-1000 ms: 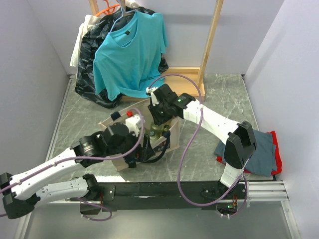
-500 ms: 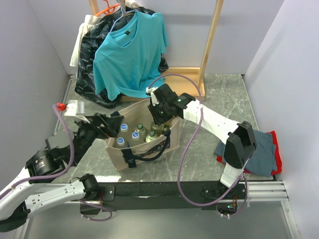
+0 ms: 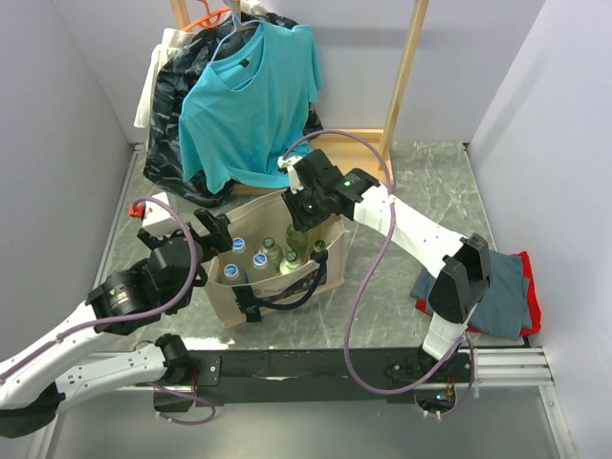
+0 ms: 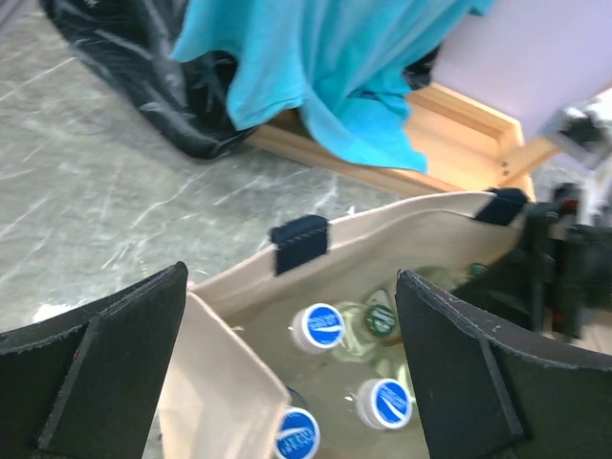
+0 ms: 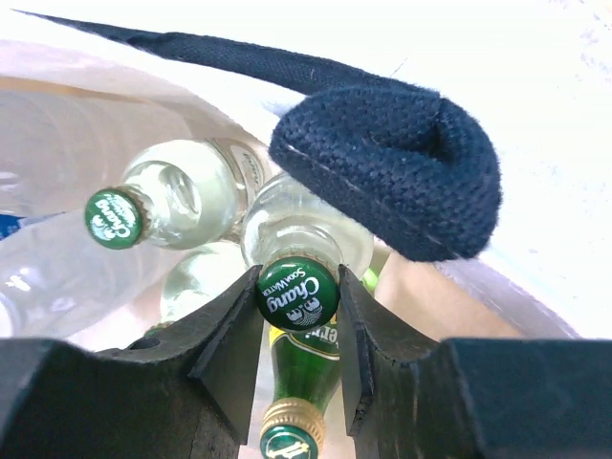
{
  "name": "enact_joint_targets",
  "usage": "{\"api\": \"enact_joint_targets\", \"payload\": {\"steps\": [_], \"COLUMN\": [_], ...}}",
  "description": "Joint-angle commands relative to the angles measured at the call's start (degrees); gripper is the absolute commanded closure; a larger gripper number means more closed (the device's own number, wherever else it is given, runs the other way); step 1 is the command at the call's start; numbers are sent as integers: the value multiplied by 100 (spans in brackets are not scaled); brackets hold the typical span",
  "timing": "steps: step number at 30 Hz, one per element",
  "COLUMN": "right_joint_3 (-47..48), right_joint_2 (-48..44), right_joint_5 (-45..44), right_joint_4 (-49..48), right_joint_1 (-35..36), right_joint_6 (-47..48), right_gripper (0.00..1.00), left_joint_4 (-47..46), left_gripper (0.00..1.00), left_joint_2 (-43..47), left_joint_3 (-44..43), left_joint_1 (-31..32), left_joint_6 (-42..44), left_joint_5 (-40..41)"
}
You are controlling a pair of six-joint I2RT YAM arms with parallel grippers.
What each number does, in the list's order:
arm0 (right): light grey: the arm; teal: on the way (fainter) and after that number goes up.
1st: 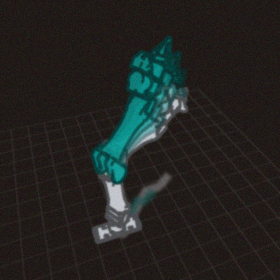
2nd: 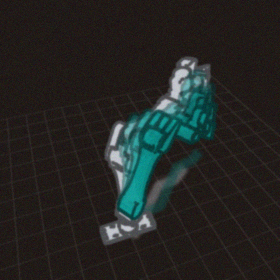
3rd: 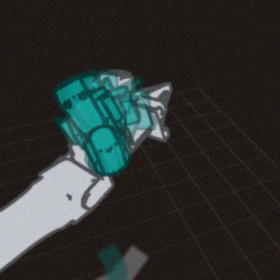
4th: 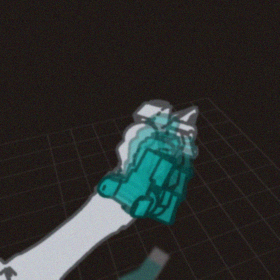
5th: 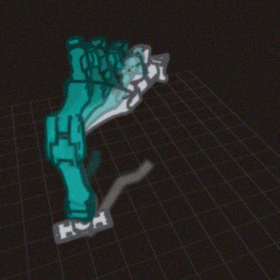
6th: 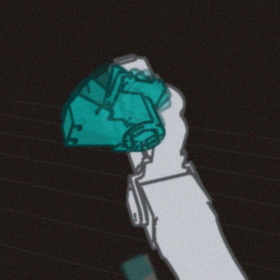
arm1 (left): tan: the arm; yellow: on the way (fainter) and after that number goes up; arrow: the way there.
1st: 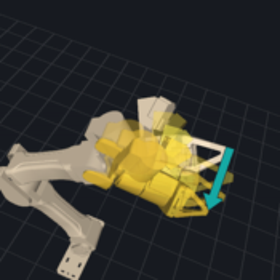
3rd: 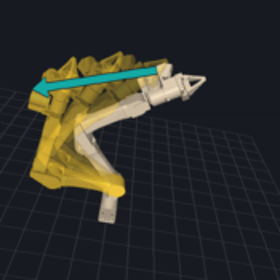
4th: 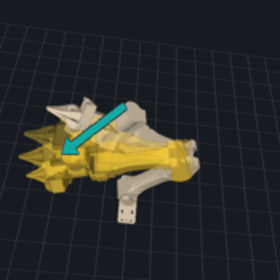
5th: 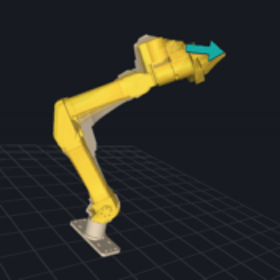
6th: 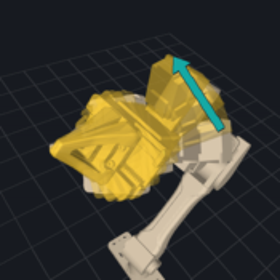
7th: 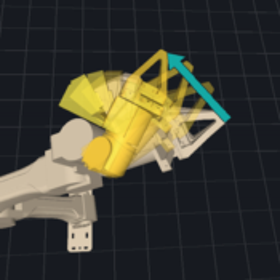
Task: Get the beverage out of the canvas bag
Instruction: Take out the drink from the canvas bag.
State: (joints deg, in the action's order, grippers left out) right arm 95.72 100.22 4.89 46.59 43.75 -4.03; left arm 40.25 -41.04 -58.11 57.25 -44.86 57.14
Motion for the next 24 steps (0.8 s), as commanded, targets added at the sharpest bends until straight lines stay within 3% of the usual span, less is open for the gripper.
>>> {"api": "enact_joint_targets", "payload": {"steps": [1,6,13,17,24], "right_joint_3": [491,526,447,596,851], "right_joint_2": [-398,-486,-846,-926,-996], "right_joint_5": [30,56,135,162,30], "right_joint_4": [-378,-326,-352,-282,-185], "right_joint_1": [46,38,55,73,160], "right_joint_6": [69,148,78,60,87], "right_gripper": [100,100,100,100,100], "left_joint_4": [-121,-887,-1511,-1923,-2496], "left_gripper": [4,4,4,3,4], "left_joint_2": [113,-53,-667,-1012,-1081], "left_joint_3": [89,168,-51,114,423], "left_joint_1": [-424,-1661,-3245,-4343,-4714], "left_joint_6": [89,890,1900,1973,2016], "left_joint_5": [-141,-1781,-3329,-4480,-5090]}}
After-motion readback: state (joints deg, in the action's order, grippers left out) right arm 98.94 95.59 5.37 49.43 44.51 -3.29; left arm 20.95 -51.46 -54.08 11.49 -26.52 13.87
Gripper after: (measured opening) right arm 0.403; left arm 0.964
